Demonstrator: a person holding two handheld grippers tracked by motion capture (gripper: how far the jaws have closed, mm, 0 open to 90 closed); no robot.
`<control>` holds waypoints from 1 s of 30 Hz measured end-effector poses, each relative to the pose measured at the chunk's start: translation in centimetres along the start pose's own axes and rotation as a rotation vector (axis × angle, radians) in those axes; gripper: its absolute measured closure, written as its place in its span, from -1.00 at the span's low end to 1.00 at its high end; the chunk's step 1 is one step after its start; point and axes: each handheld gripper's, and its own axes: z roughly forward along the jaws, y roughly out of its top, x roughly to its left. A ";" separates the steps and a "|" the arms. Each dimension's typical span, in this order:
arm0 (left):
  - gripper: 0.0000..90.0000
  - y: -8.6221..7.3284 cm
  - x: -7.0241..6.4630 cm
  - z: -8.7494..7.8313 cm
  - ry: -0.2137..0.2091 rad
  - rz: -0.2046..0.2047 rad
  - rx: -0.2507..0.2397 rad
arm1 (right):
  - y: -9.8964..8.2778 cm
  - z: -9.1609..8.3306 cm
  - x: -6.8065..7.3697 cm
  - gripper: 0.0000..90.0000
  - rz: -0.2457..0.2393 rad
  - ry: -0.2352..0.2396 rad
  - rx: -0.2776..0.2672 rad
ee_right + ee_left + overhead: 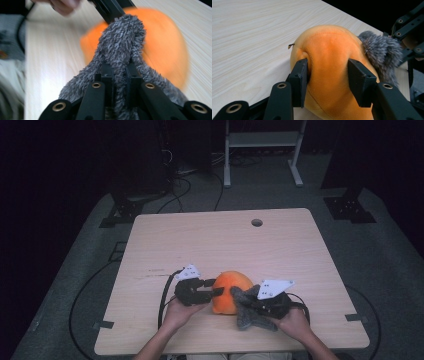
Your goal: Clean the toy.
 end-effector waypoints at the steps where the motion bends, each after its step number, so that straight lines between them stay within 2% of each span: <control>1: 0.16 0.0 0.0 0.0 0.000 0.000 0.000 | -0.3 -0.2 -0.1 0.78 0.006 -0.012 0.007; 3: 0.16 0.0 -0.1 0.1 0.006 0.007 -0.001 | -0.5 -0.5 0.2 0.78 0.019 -0.008 -0.001; 5: 0.16 0.1 0.0 0.1 0.006 0.002 0.002 | 0.0 -0.2 1.0 0.78 0.008 0.030 -0.029; 6: 0.16 0.1 0.0 0.1 0.005 -0.005 -0.004 | 0.5 0.2 1.5 0.77 -0.007 0.055 -0.038; 8: 0.16 0.1 0.0 0.1 0.009 -0.007 -0.001 | 1.2 1.4 2.5 0.77 -0.055 0.088 -0.019; 10: 0.16 0.1 0.1 0.0 0.012 -0.001 0.010 | 1.3 2.4 2.8 0.77 -0.091 0.090 0.007; 13: 0.16 -0.1 0.3 -0.2 0.006 -0.012 0.009 | 0.9 2.1 2.1 0.78 -0.042 0.100 0.004; 14: 0.16 -0.2 0.3 -0.2 0.005 -0.011 0.008 | 0.5 1.6 1.8 0.78 -0.042 0.084 0.012; 17: 0.15 -0.2 0.3 -0.1 0.004 0.000 0.002 | -0.7 0.3 1.0 0.77 -0.005 0.053 0.030; 19: 0.15 -0.2 0.2 -0.1 0.004 0.012 0.002 | -1.2 -0.5 0.4 0.77 0.035 0.051 -0.004; 22: 0.15 -0.2 -0.1 0.0 0.000 0.046 0.002 | -0.6 -1.5 -0.7 0.77 0.089 0.046 -0.092; 24: 0.14 -0.2 -0.3 0.0 0.000 0.072 0.007 | 0.0 -1.5 -1.6 0.77 0.102 0.041 -0.118; 26: 0.14 -0.2 -0.3 0.0 0.000 0.091 0.009 | 0.6 -1.1 -2.5 0.77 0.127 0.058 -0.138; 30: 0.09 -0.3 0.0 -0.1 -0.023 0.082 0.008 | 0.6 0.0 -3.0 0.77 0.136 0.077 -0.119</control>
